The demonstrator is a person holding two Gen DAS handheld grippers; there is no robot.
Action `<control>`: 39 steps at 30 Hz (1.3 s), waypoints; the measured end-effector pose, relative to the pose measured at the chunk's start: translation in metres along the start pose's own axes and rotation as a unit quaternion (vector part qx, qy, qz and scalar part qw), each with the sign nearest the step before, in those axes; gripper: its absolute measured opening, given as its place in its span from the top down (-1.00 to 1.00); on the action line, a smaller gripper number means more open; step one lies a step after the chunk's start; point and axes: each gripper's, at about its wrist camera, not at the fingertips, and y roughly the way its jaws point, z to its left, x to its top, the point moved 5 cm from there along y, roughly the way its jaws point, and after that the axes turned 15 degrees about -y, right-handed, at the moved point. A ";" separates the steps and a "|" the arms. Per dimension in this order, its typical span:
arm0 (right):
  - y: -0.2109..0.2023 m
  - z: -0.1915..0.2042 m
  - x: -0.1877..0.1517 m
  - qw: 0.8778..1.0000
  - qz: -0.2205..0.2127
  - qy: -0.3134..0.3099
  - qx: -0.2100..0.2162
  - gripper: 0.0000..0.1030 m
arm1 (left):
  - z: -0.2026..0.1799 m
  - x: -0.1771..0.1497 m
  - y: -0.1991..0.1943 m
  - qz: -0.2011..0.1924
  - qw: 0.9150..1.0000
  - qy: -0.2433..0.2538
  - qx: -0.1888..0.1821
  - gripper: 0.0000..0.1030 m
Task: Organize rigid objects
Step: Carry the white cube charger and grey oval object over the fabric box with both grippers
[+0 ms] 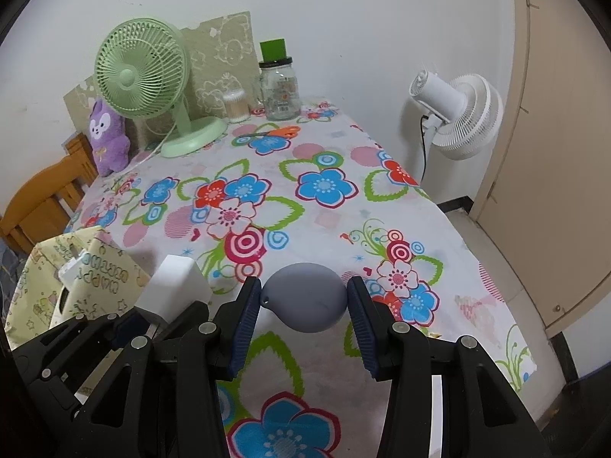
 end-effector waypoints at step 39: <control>-0.059 0.074 0.032 0.998 -0.035 -0.043 0.017 0.03 | 0.062 0.013 -0.071 -0.018 0.999 -0.032 0.023 0.51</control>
